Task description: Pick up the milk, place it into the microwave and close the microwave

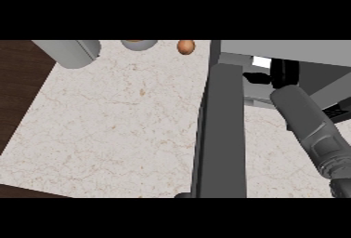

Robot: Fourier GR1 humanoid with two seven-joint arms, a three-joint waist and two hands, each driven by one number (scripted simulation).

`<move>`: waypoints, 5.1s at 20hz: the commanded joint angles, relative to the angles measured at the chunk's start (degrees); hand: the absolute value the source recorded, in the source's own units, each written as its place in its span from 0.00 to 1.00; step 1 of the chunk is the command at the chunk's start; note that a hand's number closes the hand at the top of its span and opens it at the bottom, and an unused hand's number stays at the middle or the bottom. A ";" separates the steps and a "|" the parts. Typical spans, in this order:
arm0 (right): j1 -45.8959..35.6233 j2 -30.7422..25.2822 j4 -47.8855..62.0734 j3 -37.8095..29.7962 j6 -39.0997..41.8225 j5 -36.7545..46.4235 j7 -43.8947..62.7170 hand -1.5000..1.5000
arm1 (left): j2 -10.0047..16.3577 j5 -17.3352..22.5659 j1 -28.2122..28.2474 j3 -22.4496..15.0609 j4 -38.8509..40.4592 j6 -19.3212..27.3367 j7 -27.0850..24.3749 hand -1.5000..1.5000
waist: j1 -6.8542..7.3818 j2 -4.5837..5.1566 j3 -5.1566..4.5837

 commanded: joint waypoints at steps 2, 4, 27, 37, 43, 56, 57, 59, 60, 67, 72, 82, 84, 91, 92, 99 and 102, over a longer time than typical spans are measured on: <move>-0.86 1.44 -0.91 -0.21 2.90 -0.23 -2.84 0.00 | 0.58 -1.52 -1.00 -1.95 1.82 -1.76 -0.22 0.00 | -0.25 0.07 0.03; 0.55 2.13 -1.44 -0.89 4.44 -1.01 -5.35 0.00 | 1.09 -1.22 -0.54 -1.87 2.07 -2.78 -0.45 0.00 | -0.11 0.01 0.10; 7.80 5.82 -1.87 -13.68 35.27 -15.17 -19.46 0.00 | -2.61 -4.95 -4.07 -14.26 2.81 -6.47 1.23 1.00 | -4.96 -2.46 -0.12; 15.68 10.24 -4.89 -13.74 49.18 -18.01 -23.35 0.00 | -4.29 -8.42 -5.46 -23.47 1.45 -1.30 5.75 1.00 | -7.86 -3.94 -0.31; 25.26 7.37 -10.95 -11.30 54.19 -18.11 -26.24 0.00 | -3.41 -10.25 -9.24 -27.30 5.96 0.24 6.28 1.00 | -9.04 -4.24 -0.38; 47.12 9.02 -33.59 -6.75 56.52 -20.87 -21.62 0.00 | -4.31 -25.70 -20.97 -45.28 16.71 10.60 0.24 1.00 | -10.18 -4.40 -0.46; 49.99 8.50 -37.55 -5.89 57.51 -20.87 -21.67 0.00 | -4.31 -27.36 -20.15 -45.18 18.49 9.04 -1.77 1.00 | -10.46 -4.51 -0.50; 54.36 5.25 -41.82 -6.28 62.64 -22.78 -20.71 0.00 | -4.31 -27.00 -22.82 -46.89 23.54 11.51 -1.77 1.00 | -10.82 -4.41 -0.51; 53.36 7.55 -44.77 -5.40 59.71 -22.60 -17.47 0.00 | -4.31 -27.34 -21.80 -53.26 23.58 14.46 -1.20 1.00 | -10.00 -4.35 -0.47; 65.70 4.66 -58.44 -3.57 63.34 -23.38 -19.44 0.00 | -4.31 -32.42 -27.01 -61.58 44.24 25.17 -12.36 1.00 | -10.92 -4.13 -0.52; 69.15 1.19 -66.53 -3.24 69.68 -27.26 -17.38 0.00 | -4.30 -30.62 -34.72 -65.70 58.62 34.85 -21.48 1.00 | -12.06 -3.83 -0.58; 72.11 0.07 -81.36 -0.63 73.48 -34.46 -9.63 0.00 | -4.30 -12.69 -43.32 -78.82 69.62 49.62 -29.04 1.00 | -14.85 -3.25 -0.66; 73.25 -0.43 -84.54 0.23 74.31 -35.23 -8.67 0.00 | -4.30 -9.34 -44.29 -77.66 71.60 49.93 -29.76 1.00 | -16.00 -3.02 -0.73; 72.47 -1.74 -90.06 1.33 76.38 -39.13 -3.94 0.00 | -4.30 0.14 -49.42 -81.56 69.65 53.35 -30.41 1.00 | -18.29 -2.48 -0.81; 71.38 -2.37 -91.38 1.22 76.26 -40.07 -1.64 0.00 | -4.29 0.89 -49.56 -83.19 68.68 54.90 -30.17 1.00 | -18.07 -2.59 -0.83; 70.24 -5.08 -95.04 1.50 77.35 -40.72 1.07 0.00 | -4.29 8.45 -54.49 -80.47 67.53 62.92 -30.93 1.00 | -20.72 -2.08 -0.92; 70.28 -7.62 -95.66 -0.26 78.40 -41.26 1.50 0.00 | -4.30 11.66 -56.14 -78.87 68.03 67.19 -31.11 1.00 | -21.74 -2.00 -0.84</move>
